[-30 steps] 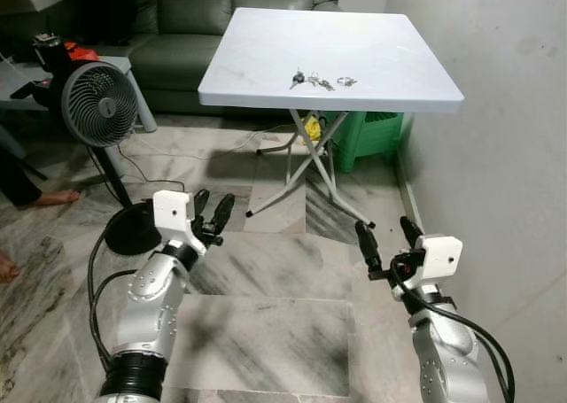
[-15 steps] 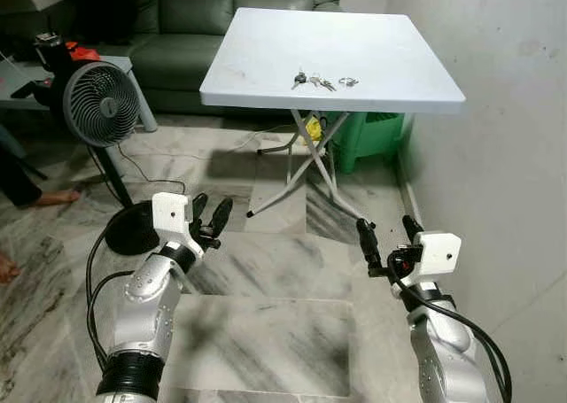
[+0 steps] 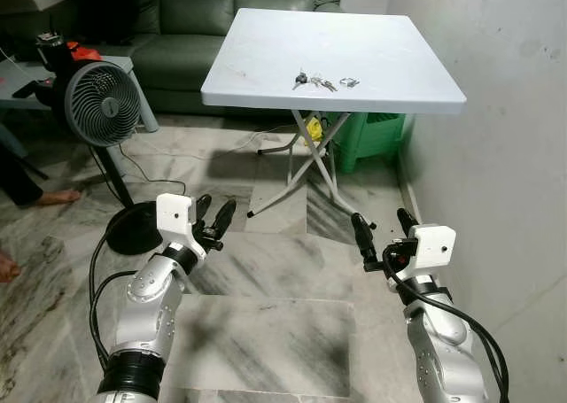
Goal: Hang keys on a hook
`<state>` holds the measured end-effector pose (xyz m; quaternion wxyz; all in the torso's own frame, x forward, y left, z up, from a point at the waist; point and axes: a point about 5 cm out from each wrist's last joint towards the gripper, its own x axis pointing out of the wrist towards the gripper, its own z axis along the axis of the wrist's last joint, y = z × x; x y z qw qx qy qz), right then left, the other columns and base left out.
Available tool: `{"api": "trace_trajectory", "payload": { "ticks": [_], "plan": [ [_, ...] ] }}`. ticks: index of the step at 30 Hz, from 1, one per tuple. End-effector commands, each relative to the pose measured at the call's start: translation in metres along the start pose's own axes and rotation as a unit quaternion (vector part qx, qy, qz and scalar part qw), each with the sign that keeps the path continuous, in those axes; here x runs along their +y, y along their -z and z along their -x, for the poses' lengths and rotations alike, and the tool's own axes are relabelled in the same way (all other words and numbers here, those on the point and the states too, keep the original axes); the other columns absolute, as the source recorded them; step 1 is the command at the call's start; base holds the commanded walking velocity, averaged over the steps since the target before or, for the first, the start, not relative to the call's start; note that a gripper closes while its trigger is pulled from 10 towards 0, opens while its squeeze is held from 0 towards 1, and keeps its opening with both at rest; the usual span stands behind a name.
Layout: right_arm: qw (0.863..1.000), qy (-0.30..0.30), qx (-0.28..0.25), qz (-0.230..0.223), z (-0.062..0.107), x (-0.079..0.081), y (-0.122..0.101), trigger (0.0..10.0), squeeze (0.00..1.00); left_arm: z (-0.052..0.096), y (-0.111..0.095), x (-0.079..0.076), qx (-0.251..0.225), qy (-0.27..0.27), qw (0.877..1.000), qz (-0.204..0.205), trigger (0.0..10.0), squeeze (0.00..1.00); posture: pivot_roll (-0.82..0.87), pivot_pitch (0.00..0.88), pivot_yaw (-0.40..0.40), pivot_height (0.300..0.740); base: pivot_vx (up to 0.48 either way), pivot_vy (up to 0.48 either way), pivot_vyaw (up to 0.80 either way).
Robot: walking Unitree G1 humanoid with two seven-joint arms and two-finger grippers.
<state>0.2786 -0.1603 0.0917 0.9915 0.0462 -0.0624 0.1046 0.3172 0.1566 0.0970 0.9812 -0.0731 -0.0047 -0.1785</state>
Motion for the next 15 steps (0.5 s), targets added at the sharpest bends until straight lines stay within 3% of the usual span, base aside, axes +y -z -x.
{"api": "trace_trajectory", "payload": {
  "ticks": [1,8,15],
  "plan": [
    [1.0,-0.002,0.002,0.004,-0.0025,0.0001,-0.0005,10.0,0.0,-0.0027,-0.0024,-0.0006,-0.004,0.009,1.0,-0.004,10.0,0.0,-0.17,0.0,0.009,0.724,0.0,0.0,0.0],
    [1.0,-0.005,0.005,0.005,-0.0016,-0.0002,0.0011,10.0,0.0,-0.0041,-0.0035,0.0004,-0.005,0.01,1.0,-0.005,10.0,0.0,-0.17,0.0,0.017,0.724,0.216,0.0,0.0],
    [1.0,-0.003,0.006,0.004,-0.0001,-0.0012,0.0024,10.0,0.0,-0.0064,-0.0048,0.0014,-0.006,0.014,1.0,-0.007,10.0,0.0,-0.18,0.0,0.023,0.724,0.342,0.0,0.0]
  ]
}}
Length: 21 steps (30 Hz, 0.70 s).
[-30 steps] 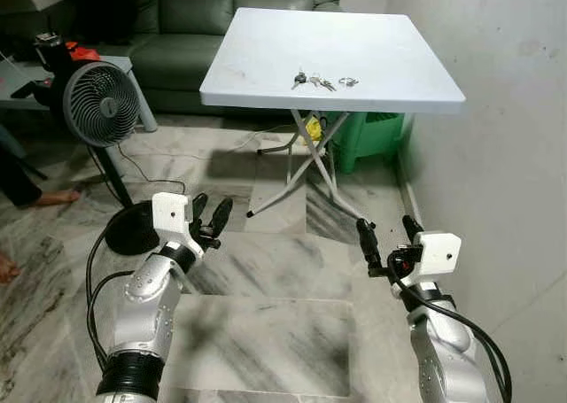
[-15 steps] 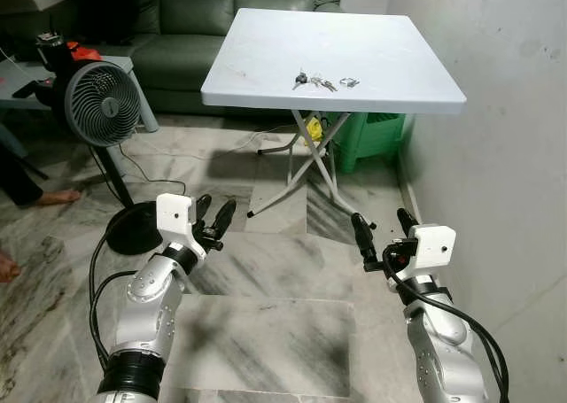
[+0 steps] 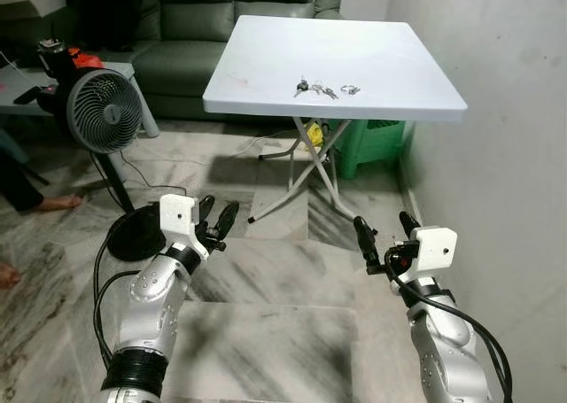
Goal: Hang keys on a hook
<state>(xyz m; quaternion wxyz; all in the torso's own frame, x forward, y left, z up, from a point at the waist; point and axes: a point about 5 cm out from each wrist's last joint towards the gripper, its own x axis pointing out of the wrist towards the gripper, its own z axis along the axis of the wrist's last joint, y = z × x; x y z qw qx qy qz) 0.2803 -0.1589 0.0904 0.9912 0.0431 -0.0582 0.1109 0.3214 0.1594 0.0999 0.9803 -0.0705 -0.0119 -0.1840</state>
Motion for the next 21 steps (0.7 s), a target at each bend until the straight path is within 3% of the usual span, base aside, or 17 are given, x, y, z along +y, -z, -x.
{"api": "trace_trajectory", "payload": {
  "ticks": [1,21],
  "plan": [
    [1.0,0.004,0.002,0.002,0.0024,-0.0023,0.0014,10.0,0.0,-0.004,-0.0015,-0.0026,0.001,0.009,1.0,-0.004,10.0,0.0,-0.18,0.0,0.023,0.724,0.375,0.0,0.0],
    [1.0,-0.013,0.001,0.012,0.0029,0.0003,0.0007,10.0,0.0,-0.0046,0.0003,-0.004,0.005,0.014,1.0,-0.01,10.0,0.0,-0.17,0.0,0.026,0.724,0.374,0.0,0.03]
  ]
}}
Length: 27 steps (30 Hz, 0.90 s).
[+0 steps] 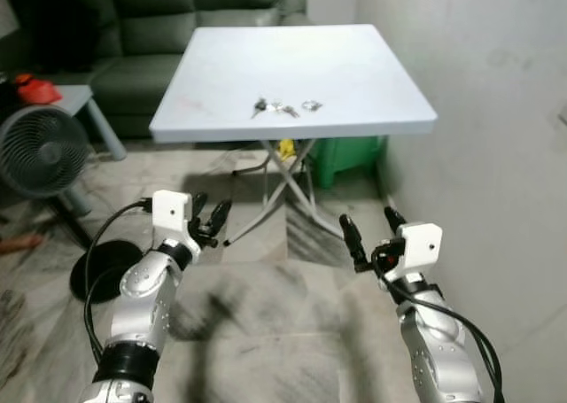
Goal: Hang keys on a hook
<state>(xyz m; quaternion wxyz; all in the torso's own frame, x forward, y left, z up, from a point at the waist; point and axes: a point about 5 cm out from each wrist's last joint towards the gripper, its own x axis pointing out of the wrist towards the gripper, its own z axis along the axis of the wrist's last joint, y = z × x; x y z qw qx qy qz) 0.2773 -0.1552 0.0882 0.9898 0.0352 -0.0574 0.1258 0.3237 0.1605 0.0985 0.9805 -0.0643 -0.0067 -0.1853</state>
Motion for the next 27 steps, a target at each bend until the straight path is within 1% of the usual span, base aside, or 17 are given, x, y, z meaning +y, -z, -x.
{"api": "trace_trajectory", "payload": {
  "ticks": [1,4,6,9,27],
  "plan": [
    [1.0,0.001,-0.001,0.005,0.0007,-0.0036,-0.0013,10.0,0.0,-0.0029,-0.0009,-0.0059,-0.001,0.013,1.0,-0.004,10.0,0.0,-0.17,0.0,0.025,0.724,0.364,0.0,0.71],
    [1.0,-0.001,-0.002,0.004,0.0005,-0.0028,-0.0012,10.0,0.0,-0.003,-0.0008,-0.0059,-0.002,0.013,1.0,-0.003,10.0,0.0,-0.17,0.0,0.024,0.724,0.351,0.0,0.74],
    [1.0,-0.001,0.0,0.002,0.0005,-0.0021,-0.0003,10.0,0.0,-0.003,-0.0004,-0.006,-0.001,0.012,1.0,0.0,10.0,0.0,-0.17,0.0,0.024,0.724,0.27,0.274,0.8],
    [1.0,0.003,-0.005,-0.011,0.0005,-0.0024,-0.0007,10.0,0.0,-0.0031,-0.0003,-0.0061,-0.002,0.012,1.0,0.003,10.0,0.0,-0.17,0.0,0.023,0.724,0.0,0.287,0.0],
    [1.0,-0.004,-0.003,-0.016,0.0026,-0.0021,-0.0005,10.0,0.0,-0.003,0.0007,-0.0068,-0.002,0.009,1.0,0.007,10.0,0.0,-0.17,0.0,0.016,0.724,0.0,0.35,0.0]
  ]
}}
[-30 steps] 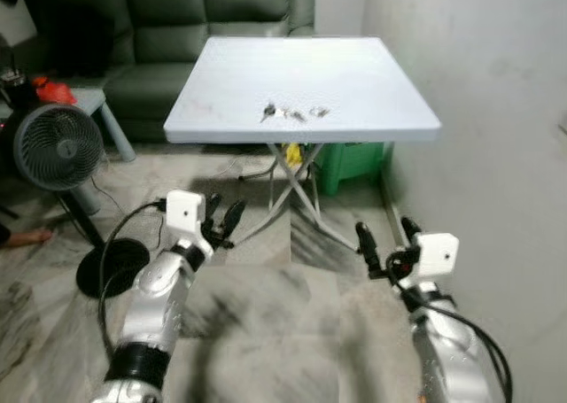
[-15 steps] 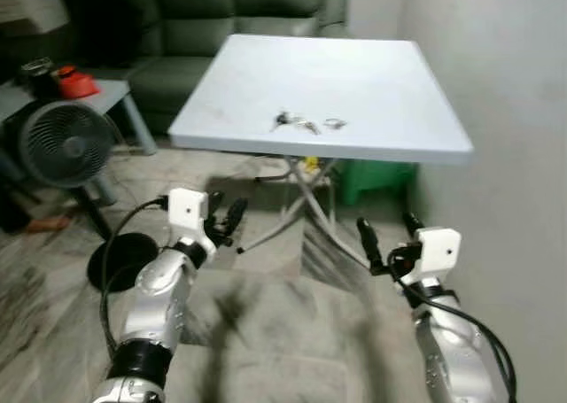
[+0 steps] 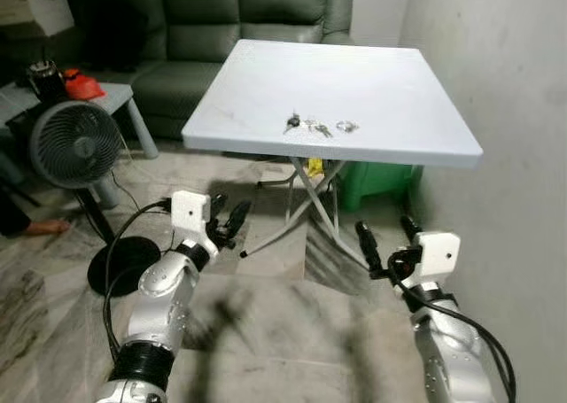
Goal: Hang keys on a hook
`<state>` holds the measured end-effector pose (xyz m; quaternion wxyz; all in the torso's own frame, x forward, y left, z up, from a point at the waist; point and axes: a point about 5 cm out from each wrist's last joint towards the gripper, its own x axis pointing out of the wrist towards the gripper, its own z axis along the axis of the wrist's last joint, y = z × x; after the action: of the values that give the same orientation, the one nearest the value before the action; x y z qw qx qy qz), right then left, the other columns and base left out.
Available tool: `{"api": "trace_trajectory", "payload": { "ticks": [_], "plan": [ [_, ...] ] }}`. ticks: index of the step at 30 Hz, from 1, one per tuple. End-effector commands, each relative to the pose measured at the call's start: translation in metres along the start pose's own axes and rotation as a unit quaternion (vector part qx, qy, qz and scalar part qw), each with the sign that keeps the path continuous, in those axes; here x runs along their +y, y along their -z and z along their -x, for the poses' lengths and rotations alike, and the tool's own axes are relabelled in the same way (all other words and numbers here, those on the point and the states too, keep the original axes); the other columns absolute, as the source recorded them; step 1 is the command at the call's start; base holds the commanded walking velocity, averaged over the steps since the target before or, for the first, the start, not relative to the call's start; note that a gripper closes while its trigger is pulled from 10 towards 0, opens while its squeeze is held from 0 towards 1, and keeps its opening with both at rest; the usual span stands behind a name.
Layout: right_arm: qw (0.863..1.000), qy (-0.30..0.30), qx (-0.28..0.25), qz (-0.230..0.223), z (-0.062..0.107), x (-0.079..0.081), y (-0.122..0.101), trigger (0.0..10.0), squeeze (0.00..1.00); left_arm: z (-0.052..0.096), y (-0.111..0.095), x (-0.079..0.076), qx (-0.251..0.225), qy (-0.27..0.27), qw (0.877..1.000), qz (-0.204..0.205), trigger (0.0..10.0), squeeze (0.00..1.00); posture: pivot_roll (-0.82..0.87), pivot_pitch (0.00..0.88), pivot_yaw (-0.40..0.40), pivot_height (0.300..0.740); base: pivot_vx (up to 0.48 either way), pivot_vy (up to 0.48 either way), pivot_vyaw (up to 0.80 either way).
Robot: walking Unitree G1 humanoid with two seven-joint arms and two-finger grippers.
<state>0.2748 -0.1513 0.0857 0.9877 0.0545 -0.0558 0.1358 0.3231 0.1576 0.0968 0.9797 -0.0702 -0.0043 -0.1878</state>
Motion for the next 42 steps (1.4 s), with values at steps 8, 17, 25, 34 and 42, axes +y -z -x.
{"api": "trace_trajectory", "payload": {
  "ticks": [8,17,25,34,42],
  "plan": [
    [1.0,0.002,-0.002,0.002,0.0019,-0.0057,-0.0038,10.0,0.0,-0.0025,-0.0021,-0.0039,-0.005,0.004,1.0,-0.001,10.0,0.0,-0.17,0.0,0.014,0.724,0.193,0.37,0.0],
    [1.0,0.001,0.001,0.002,0.0033,-0.0066,-0.0042,10.0,0.0,-0.0026,-0.0027,-0.0044,-0.008,0.002,1.0,-0.002,10.0,0.0,-0.17,0.0,0.009,0.724,0.345,0.328,0.0],
    [1.0,-0.002,0.004,0.0,0.0037,-0.0064,-0.0044,10.0,0.0,-0.0025,-0.0028,-0.0043,-0.009,-0.001,1.0,-0.002,10.0,0.0,-0.17,0.0,0.005,0.724,0.425,0.0,0.0],
    [1.0,-0.002,0.005,0.001,0.0032,-0.0073,-0.0051,10.0,0.0,-0.0032,-0.0033,-0.004,-0.01,-0.003,1.0,-0.003,10.0,0.0,-0.17,0.0,0.002,0.724,0.434,0.0,0.0],
    [1.0,-0.002,0.007,0.001,0.0037,-0.0076,-0.0055,10.0,0.0,-0.0037,-0.0032,-0.0043,-0.01,-0.005,1.0,-0.007,10.0,0.0,-0.17,0.0,0.0,0.724,0.447,0.0,0.0]
  ]
}}
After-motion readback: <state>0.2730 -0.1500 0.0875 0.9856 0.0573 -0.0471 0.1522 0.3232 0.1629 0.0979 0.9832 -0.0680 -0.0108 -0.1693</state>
